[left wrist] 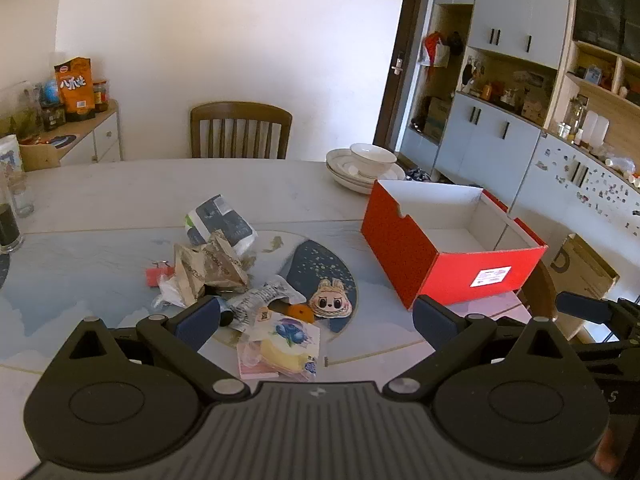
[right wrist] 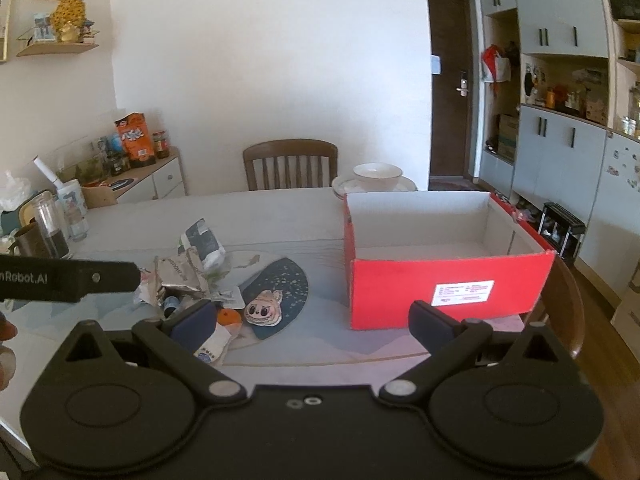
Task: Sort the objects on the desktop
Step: 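Reach the left gripper to the blueberry bread bag while the right gripper reaches the bunny card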
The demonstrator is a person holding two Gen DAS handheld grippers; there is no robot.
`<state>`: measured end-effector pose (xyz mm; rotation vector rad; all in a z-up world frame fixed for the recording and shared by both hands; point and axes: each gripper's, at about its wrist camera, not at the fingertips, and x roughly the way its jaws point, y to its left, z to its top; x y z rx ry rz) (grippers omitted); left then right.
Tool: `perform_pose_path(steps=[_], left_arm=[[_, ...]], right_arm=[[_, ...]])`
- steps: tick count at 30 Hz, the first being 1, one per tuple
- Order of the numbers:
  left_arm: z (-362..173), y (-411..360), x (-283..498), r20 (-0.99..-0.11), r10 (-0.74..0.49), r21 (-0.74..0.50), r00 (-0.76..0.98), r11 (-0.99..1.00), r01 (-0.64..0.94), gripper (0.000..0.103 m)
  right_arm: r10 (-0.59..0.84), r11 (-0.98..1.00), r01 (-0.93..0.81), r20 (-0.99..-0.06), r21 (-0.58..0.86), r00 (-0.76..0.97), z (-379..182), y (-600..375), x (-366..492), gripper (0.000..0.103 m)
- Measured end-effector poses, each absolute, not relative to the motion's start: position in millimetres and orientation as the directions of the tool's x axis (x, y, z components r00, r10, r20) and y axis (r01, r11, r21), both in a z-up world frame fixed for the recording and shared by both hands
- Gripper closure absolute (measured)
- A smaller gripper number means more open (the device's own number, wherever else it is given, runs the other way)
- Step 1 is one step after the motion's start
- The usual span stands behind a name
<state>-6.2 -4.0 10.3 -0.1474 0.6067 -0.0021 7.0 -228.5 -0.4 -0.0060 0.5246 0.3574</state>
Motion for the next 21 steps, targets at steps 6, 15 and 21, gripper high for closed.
perform_pose_path(steps=[6, 15, 21], left_arm=[[6, 4, 1, -0.572, -0.027, -0.126, 0.82, 0.991, -0.055, 0.0], [-26, 15, 17, -0.6, -0.05, -0.035, 0.798, 0.999, 0.037, 0.0], [-56, 18, 32, -0.627, -0.096, -0.002, 0.773, 0.993, 0.121, 0.0]], right_arm=[[0.363, 0.923, -0.378, -0.493, 0.073, 0.791, -4, -219, 18, 0.001], [0.345, 0.93, -0.355, -0.541, 0.09, 0.767, -16, -203, 53, 0.001], [0.318, 0.94, -0.328, -0.587, 0.093, 0.745, -35, -186, 81, 0.002]])
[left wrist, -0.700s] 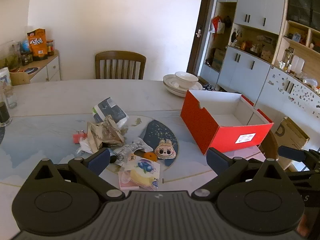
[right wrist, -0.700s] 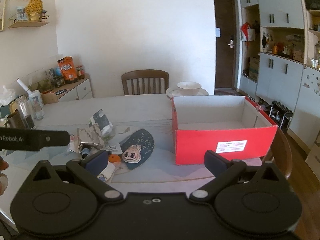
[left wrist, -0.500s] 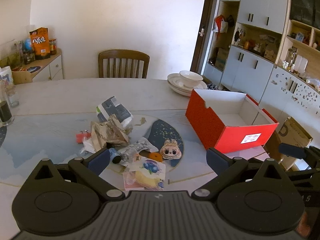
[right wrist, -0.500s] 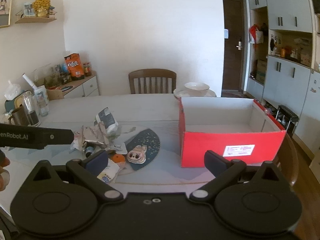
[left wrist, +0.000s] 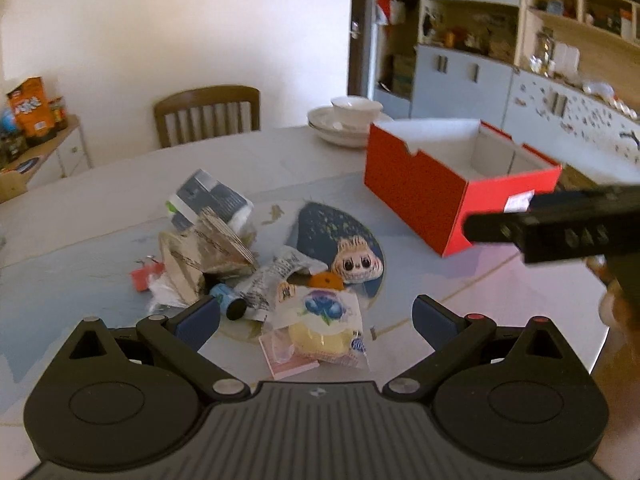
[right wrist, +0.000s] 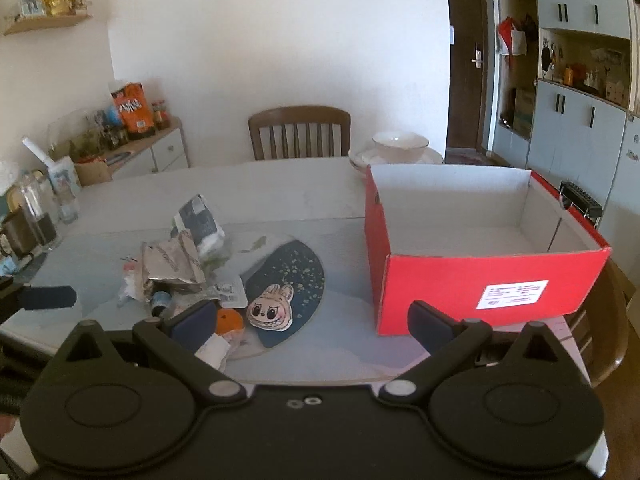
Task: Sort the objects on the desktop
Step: 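Reach the left gripper to the blueberry bread bag while the right gripper reaches the bunny card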
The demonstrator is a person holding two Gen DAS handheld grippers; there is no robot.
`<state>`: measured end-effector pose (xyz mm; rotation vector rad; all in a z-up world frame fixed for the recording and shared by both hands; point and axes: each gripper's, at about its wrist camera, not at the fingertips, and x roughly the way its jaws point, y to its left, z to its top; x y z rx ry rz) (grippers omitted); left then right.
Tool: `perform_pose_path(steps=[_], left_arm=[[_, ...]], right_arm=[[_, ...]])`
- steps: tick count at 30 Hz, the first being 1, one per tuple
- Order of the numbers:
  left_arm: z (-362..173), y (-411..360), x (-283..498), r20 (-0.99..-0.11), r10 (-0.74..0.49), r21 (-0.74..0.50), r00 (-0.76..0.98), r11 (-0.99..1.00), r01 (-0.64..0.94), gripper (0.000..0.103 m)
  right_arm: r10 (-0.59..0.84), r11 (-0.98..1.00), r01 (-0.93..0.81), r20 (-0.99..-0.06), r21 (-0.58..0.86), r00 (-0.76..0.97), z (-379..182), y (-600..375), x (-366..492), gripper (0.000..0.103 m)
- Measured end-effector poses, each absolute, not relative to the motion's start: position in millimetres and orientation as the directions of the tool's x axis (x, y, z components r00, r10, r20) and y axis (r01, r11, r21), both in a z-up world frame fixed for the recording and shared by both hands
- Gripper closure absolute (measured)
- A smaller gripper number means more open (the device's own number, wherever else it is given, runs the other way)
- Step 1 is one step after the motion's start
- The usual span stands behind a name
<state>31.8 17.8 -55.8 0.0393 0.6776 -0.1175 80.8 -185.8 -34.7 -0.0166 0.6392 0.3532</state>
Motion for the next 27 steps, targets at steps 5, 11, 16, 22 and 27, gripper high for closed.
perform_pose_path(steps=[5, 11, 16, 22, 27], left_arm=[[-75, 17, 50, -0.64, -0.117, 0.026, 0.759, 0.984, 0.174, 0.0], [-94, 9, 66, -0.661, -0.118, 0.051, 0.741, 0.978, 0.202, 0.001], [-104, 1, 74, -0.661, -0.101, 0.094, 0.744, 0.972, 0.215, 0.001], [-114, -6, 86, -0.667, -0.075, 0.125, 0.741, 0.97, 0.21, 0.001], [-123, -4, 91, -0.684, -0.068, 0.117, 0.726, 0.973, 0.2, 0.001]], right_arm=[[0.304, 0.945, -0.312, -0.614, 0.098, 0.728, -49, -170, 103, 0.002], [0.293, 0.946, -0.312, -0.642, 0.088, 0.709, -65, -148, 124, 0.003], [0.271, 0.952, -0.294, -0.672, 0.083, 0.689, -78, -135, 142, 0.005], [0.244, 0.96, -0.266, -0.71, 0.082, 0.661, -96, -119, 164, 0.009], [0.229, 0.966, -0.244, -0.745, 0.091, 0.627, -111, -111, 177, 0.013]])
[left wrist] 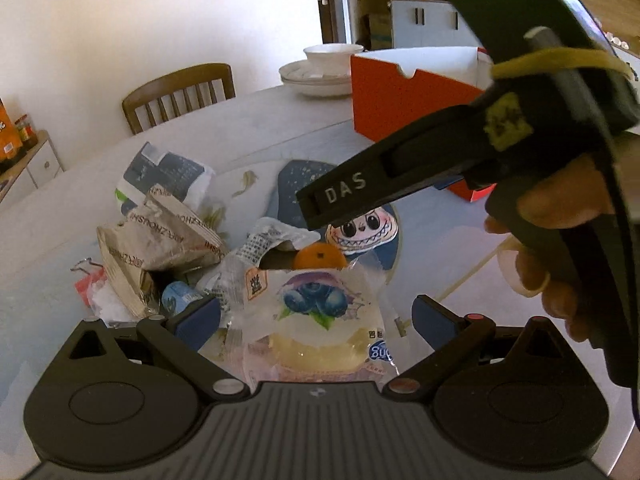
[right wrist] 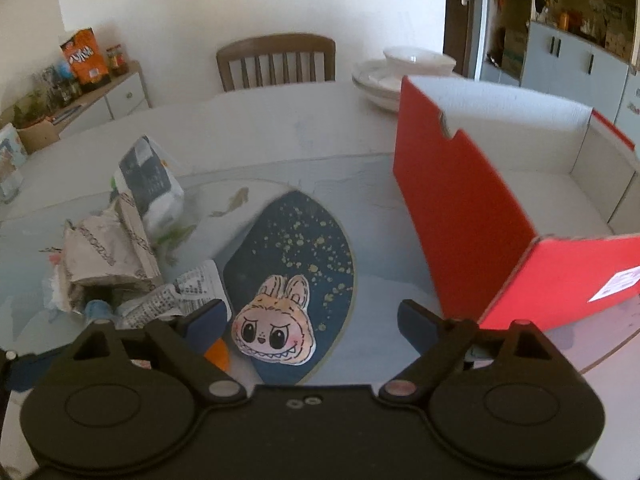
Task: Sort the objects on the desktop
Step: 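Reach the left gripper to the blueberry bread bag while the right gripper reaches the bunny card, then close the left gripper on the bread bag while the right gripper grasps the bunny card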
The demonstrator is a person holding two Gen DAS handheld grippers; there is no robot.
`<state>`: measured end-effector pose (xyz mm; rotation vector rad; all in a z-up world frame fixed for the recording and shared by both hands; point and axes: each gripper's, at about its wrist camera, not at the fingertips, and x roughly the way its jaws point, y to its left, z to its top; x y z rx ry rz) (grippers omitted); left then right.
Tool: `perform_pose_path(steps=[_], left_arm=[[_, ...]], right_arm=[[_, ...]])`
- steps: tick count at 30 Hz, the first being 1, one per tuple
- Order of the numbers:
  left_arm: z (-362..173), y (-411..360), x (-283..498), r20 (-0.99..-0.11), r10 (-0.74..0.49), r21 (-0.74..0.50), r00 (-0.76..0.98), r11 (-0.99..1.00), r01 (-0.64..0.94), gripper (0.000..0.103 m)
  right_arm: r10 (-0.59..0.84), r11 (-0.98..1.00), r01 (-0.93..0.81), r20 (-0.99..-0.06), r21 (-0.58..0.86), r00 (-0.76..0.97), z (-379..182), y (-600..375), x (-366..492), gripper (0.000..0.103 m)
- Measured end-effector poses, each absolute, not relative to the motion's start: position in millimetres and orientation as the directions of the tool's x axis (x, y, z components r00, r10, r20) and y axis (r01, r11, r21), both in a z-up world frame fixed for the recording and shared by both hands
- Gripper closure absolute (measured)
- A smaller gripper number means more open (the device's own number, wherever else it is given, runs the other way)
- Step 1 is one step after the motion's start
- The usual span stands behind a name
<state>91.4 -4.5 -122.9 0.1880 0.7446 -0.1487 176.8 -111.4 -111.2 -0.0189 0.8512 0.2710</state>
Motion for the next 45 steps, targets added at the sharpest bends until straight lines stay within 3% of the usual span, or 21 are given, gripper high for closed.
perform_pose_path(steps=[16, 26, 32, 45], left_arm=[[-132, -4, 94, -0.697, -0.084, 0.105, 0.712, 0.97, 0.217, 0.007], [-127, 1, 93, -0.692, -0.112, 0.074, 0.713, 0.971, 0.225, 0.027], [-123, 6, 92, -0.694, -0.147, 0.041, 0.705, 0.969, 0.242, 0.035], [-94, 25, 81, -0.658, -0.242, -0.041, 0.713, 0.957, 0.287, 0.037]], right_arm=[[0.252, 0.96, -0.249, -0.793, 0.13, 0.555, -126, -100, 190, 0.029], [0.262, 0.955, -0.263, -0.795, 0.134, 0.546, -122, -98, 190, 0.056], [0.257, 0.957, -0.258, -0.793, 0.131, 0.552, -117, -101, 188, 0.058], [0.275, 0.954, -0.267, -0.759, 0.137, 0.59, -85, -107, 178, 0.058]])
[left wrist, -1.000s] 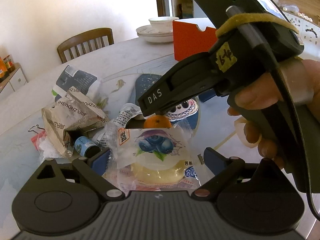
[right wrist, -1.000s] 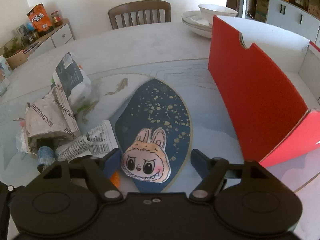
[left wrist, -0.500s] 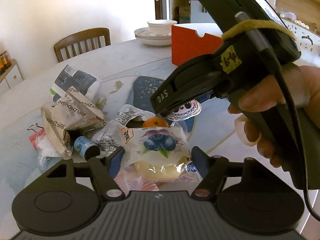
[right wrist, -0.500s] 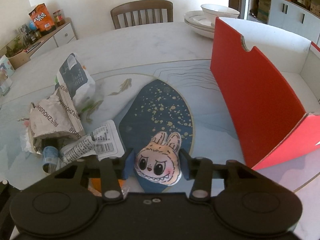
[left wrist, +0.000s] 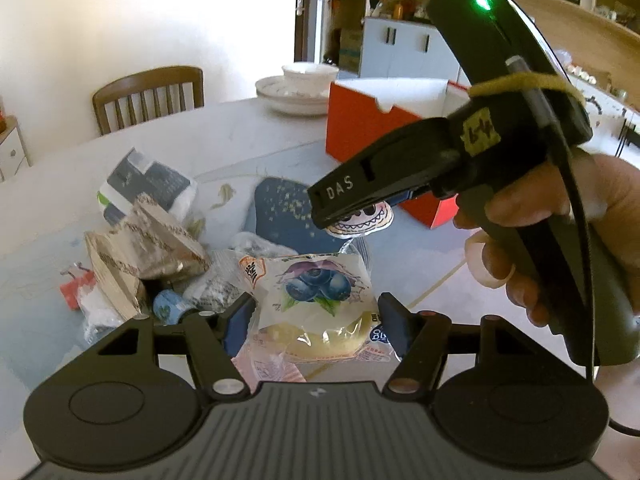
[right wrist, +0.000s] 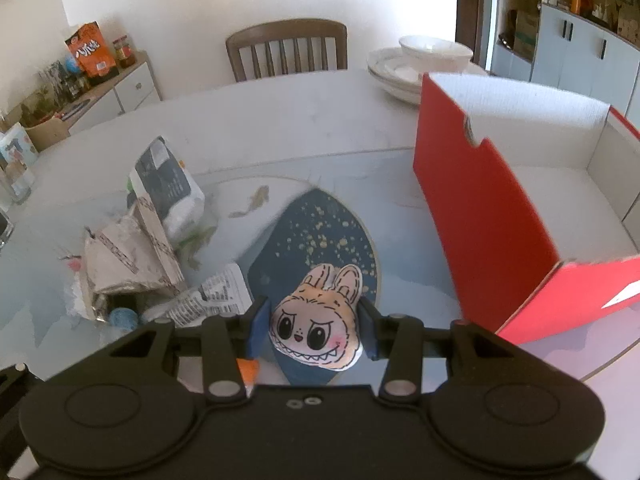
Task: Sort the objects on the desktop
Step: 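Close the left gripper on the bread bag while the right gripper grasps the bunny card, then carry the bread bag and bunny card with both grippers over the red box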
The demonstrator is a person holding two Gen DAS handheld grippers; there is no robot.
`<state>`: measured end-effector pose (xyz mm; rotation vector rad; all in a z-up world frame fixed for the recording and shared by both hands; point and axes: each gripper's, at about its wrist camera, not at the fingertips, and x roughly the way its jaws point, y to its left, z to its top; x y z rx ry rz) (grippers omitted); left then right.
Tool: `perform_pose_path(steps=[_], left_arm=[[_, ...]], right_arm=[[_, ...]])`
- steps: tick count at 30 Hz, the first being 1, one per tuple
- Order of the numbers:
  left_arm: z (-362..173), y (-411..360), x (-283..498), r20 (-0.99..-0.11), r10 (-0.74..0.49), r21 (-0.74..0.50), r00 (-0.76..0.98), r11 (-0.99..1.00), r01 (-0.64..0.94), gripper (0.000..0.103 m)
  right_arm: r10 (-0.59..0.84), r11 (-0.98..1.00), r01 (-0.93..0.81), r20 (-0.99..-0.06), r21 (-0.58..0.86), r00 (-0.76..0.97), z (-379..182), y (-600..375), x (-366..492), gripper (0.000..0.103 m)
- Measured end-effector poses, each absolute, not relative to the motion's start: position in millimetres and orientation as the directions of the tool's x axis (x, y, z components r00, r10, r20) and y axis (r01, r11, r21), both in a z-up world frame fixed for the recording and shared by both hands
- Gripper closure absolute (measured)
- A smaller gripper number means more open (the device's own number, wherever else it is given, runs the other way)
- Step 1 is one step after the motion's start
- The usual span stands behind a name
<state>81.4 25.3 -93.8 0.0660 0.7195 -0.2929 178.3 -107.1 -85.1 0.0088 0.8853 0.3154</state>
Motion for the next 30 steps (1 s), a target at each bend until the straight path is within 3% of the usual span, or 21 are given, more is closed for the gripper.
perform_pose_path(steps=[30], left_arm=[[-12, 28, 114, -0.566, -0.339, -0.075, 0.751, 0.929, 0.363, 0.037]], right_arm=[[0.275, 0.96, -0.227, -0.681, 0.162, 0.678, 14, -180, 154, 0.058]])
